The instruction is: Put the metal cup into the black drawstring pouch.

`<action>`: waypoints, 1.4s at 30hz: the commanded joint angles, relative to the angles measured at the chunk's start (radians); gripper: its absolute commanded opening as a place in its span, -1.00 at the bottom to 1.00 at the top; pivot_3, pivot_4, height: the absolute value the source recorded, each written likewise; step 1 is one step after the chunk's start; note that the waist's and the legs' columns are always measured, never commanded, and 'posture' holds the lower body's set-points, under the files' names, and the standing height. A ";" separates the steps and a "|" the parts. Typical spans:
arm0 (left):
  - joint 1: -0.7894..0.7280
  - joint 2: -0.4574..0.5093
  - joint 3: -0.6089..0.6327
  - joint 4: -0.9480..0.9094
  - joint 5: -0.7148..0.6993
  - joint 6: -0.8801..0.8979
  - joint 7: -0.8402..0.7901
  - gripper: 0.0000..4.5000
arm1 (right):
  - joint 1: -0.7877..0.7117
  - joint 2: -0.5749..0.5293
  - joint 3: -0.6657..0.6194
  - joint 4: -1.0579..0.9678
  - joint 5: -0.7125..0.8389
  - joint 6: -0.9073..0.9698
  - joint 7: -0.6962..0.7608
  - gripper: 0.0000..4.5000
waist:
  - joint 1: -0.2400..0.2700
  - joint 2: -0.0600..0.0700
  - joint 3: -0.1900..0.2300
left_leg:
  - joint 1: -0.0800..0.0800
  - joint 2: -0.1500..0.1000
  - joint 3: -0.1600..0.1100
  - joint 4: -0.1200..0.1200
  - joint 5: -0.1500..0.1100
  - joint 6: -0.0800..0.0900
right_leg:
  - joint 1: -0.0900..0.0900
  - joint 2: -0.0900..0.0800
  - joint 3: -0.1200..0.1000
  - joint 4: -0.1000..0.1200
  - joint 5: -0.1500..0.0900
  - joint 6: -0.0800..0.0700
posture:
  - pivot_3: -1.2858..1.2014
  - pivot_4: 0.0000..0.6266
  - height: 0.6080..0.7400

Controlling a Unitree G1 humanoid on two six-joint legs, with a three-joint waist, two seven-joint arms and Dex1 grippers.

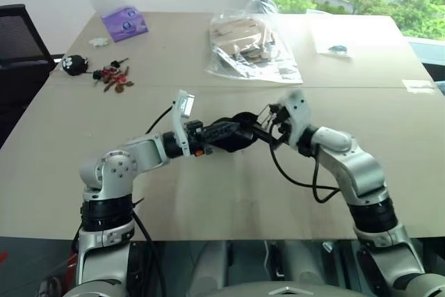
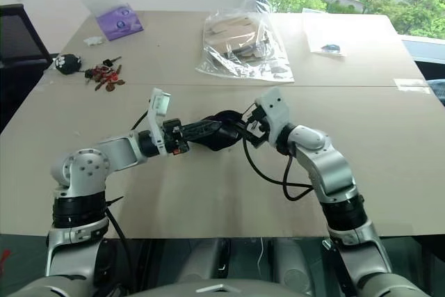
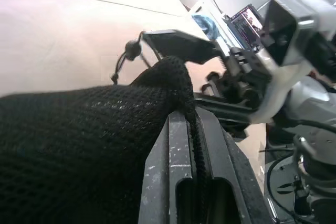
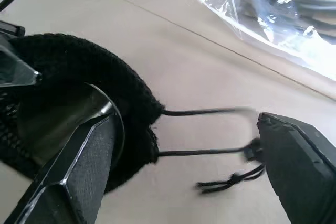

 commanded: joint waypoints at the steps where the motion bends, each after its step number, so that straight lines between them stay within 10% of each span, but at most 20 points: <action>1: -0.009 0.048 0.006 0.018 0.016 -0.058 -0.056 -1.00 | 0.064 -0.089 -0.030 -0.160 0.049 0.033 0.057 0.94 | 0.001 0.000 0.000 | -0.001 0.000 -0.001 0.000 0.000 0.000 | 0.000 0.000 0.000 -0.001 0.000 0.000 | 0.03 -0.52 1.00; 8: 0.002 0.133 -0.014 0.019 0.038 -0.096 -0.130 -1.00 | 0.097 -0.210 0.053 -0.082 -0.079 -0.129 0.049 0.94 | -0.007 0.000 0.000 | 0.000 0.000 0.001 -0.001 -0.002 0.004 | 0.000 0.000 0.000 0.000 0.000 0.000 | 0.03 -0.52 1.00; 22: 0.054 0.191 0.002 -0.060 0.030 -0.100 -0.127 -1.00 | -0.163 0.043 0.237 0.596 -0.362 -0.653 -0.068 0.94 | -0.005 0.000 0.000 | -0.001 0.000 0.000 0.000 0.000 0.000 | -0.001 0.000 0.000 -0.001 0.000 0.000 | 0.03 -0.52 1.00; 25: 0.071 0.193 0.025 -0.081 0.011 -0.091 -0.110 -1.00 | -0.185 0.069 0.235 0.695 -0.400 -0.719 -0.100 0.61 | -0.008 0.000 0.000 | 0.000 0.001 0.001 -0.001 0.000 0.000 | 0.000 0.000 0.000 0.000 0.000 0.000 | 0.03 -0.52 1.00; 32: 0.129 0.193 0.063 -0.129 -0.019 -0.087 -0.073 -1.00 | -0.190 0.077 0.196 0.778 -0.428 -0.801 -0.136 -0.89 | -0.005 0.000 0.000 | 0.001 0.001 0.001 0.000 0.000 0.000 | 0.000 0.000 0.001 0.000 0.000 0.000 | 0.03 -0.52 1.00; 42: 0.171 0.146 0.065 -0.166 -0.040 -0.138 -0.032 -1.00 | -0.151 -0.003 0.083 0.573 -0.439 -0.776 -0.160 -0.92 | -0.009 0.000 0.000 | 0.000 0.001 0.001 0.000 0.000 0.000 | 0.000 0.000 0.003 0.000 0.000 0.000 | 0.03 -0.52 1.00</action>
